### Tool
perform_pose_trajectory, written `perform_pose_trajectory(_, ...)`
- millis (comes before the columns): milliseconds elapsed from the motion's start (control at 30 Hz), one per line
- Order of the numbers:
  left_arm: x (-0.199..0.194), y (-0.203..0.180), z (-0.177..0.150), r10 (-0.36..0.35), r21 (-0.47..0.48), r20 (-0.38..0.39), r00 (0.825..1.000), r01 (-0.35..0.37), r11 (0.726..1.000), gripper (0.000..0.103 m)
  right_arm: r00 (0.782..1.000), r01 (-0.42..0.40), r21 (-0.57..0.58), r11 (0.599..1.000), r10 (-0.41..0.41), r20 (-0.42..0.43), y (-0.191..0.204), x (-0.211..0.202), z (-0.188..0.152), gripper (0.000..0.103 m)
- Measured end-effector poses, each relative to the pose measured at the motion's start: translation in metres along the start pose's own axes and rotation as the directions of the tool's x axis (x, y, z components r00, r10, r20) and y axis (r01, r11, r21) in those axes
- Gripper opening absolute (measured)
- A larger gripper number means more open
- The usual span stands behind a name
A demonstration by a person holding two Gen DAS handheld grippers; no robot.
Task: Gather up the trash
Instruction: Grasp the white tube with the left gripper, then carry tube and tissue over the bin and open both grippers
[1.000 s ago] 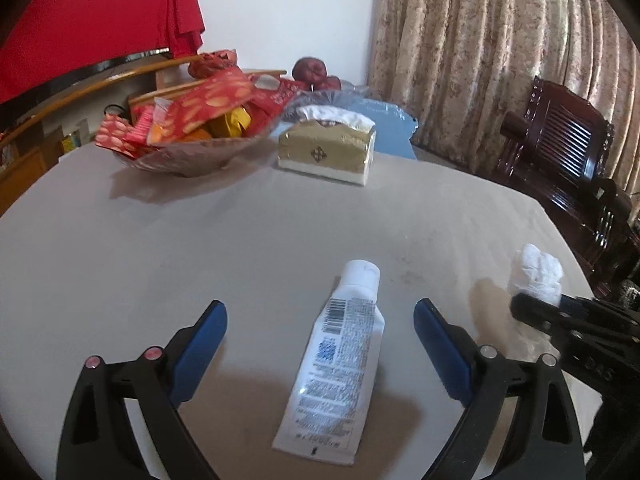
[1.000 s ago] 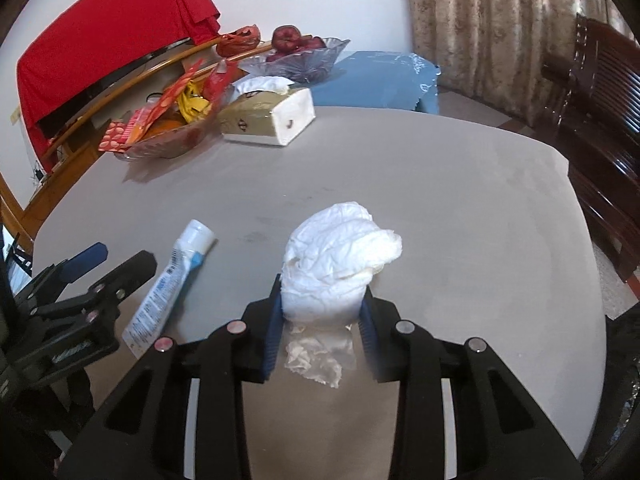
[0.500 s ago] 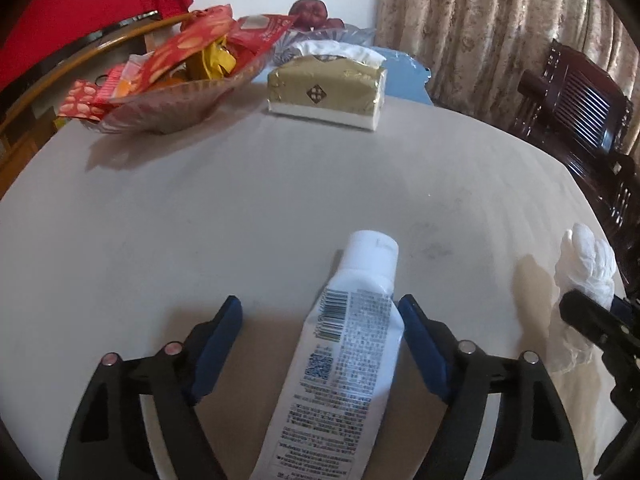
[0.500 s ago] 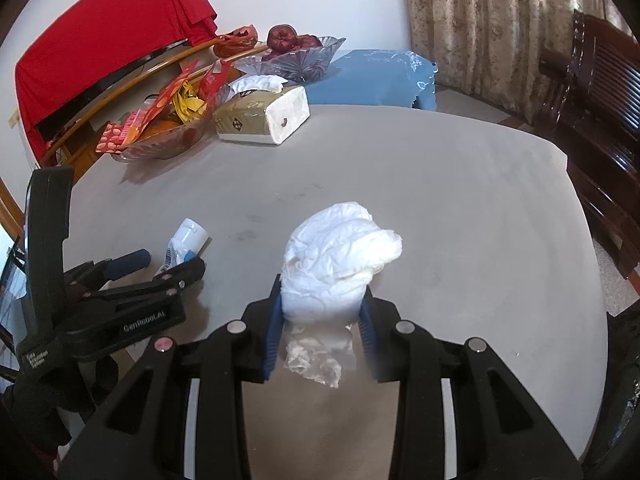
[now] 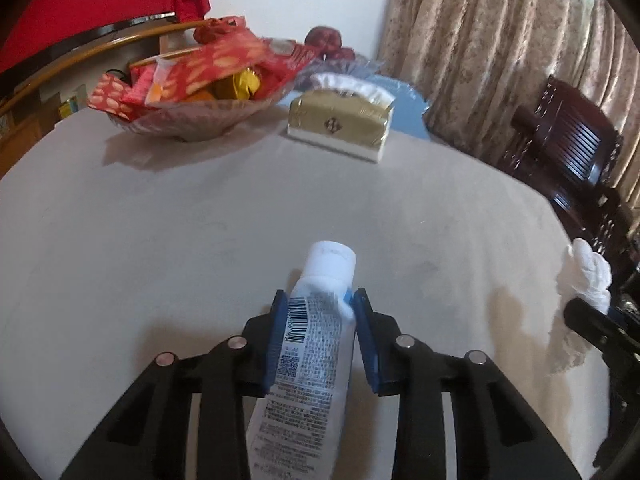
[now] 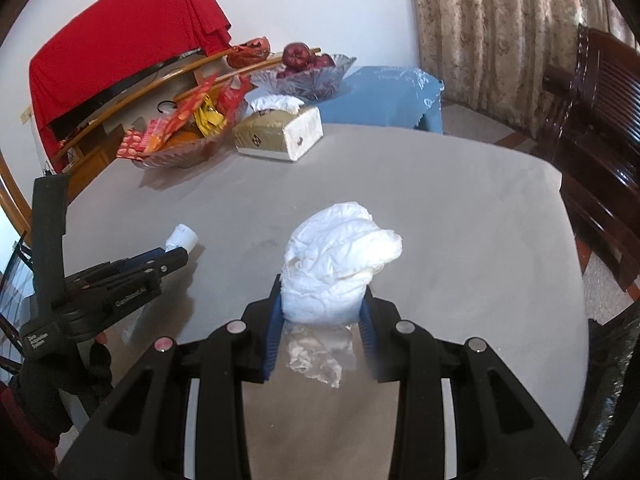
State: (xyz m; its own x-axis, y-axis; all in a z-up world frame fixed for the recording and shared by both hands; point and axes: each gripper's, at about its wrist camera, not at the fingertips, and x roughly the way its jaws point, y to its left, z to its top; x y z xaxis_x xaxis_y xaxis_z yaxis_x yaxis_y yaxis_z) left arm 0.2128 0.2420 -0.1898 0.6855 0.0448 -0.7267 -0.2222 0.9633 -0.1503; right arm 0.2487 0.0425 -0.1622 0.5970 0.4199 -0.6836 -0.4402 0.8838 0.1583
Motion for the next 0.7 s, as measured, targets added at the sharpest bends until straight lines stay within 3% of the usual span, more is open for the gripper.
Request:
perform_pose_trajectory(333, -0.051, -0.029, 0.001, -0.087, 0.017, 0.061, 0.994, 0.086, 0.996, 0.032, 0.999, -0.019, -0.040, 0.999, 0.021, 0.043, 0.007, -0.038, 0.004, 0.033)
perform_pose_trajectory(700, -0.091, -0.079, -0.002, -0.197, 0.073, 0.095, 0.976, 0.191, 0.979, 0.032, 0.992, -0.003, -0.034, 0.999, 0.007, 0.123, -0.010, -0.097, 0.005, 0.033)
